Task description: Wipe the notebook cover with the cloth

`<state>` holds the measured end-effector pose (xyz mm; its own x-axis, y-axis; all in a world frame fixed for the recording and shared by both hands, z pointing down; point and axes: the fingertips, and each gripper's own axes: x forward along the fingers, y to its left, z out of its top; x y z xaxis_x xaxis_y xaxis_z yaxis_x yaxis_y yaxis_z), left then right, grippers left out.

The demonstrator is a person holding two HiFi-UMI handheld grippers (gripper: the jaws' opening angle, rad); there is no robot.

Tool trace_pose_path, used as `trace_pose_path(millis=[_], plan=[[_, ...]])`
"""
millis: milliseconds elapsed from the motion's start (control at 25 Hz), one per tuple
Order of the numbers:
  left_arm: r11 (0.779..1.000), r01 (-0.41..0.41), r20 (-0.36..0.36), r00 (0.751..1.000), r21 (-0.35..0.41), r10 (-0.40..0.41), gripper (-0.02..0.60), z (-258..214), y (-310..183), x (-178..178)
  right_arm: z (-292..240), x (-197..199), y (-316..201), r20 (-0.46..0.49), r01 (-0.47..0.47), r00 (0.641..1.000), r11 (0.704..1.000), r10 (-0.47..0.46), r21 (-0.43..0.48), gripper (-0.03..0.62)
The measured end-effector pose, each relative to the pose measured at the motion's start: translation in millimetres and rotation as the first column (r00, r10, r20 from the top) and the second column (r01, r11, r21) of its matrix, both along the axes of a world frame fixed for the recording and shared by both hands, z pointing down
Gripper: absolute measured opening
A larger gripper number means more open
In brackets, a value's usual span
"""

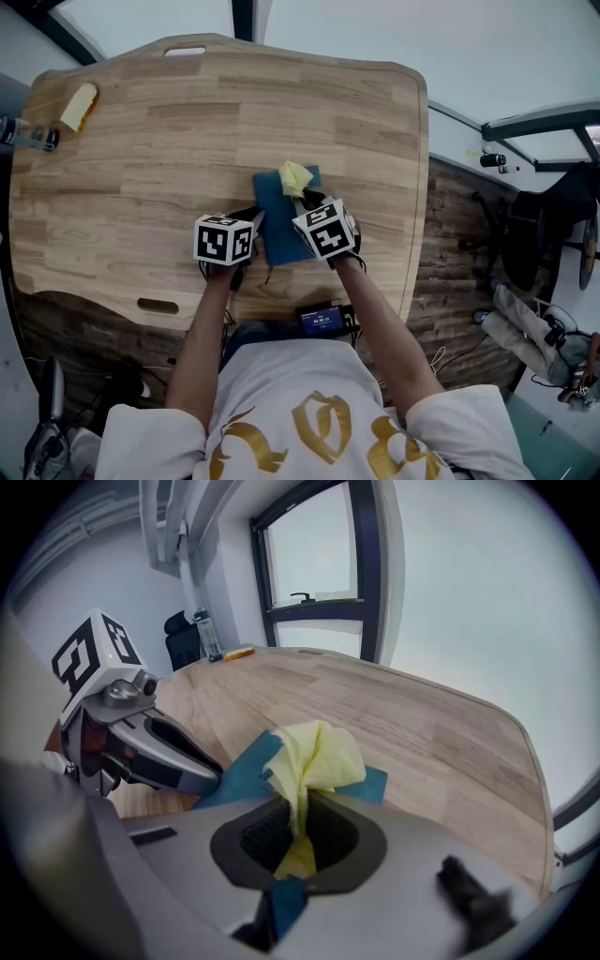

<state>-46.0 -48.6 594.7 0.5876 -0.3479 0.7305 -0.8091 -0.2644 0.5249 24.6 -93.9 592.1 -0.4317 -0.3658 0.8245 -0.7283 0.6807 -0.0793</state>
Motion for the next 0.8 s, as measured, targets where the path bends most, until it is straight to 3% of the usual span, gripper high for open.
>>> trace_pose_path(millis=[800], plan=[[1.000,0.002,-0.004,1.000,-0.003,-0.002,0.063,-0.4,-0.6,-0.3,-2.2,-43.5,19.8,0.030,0.145,0.989,0.989,-0.144,-0.041,0.038]])
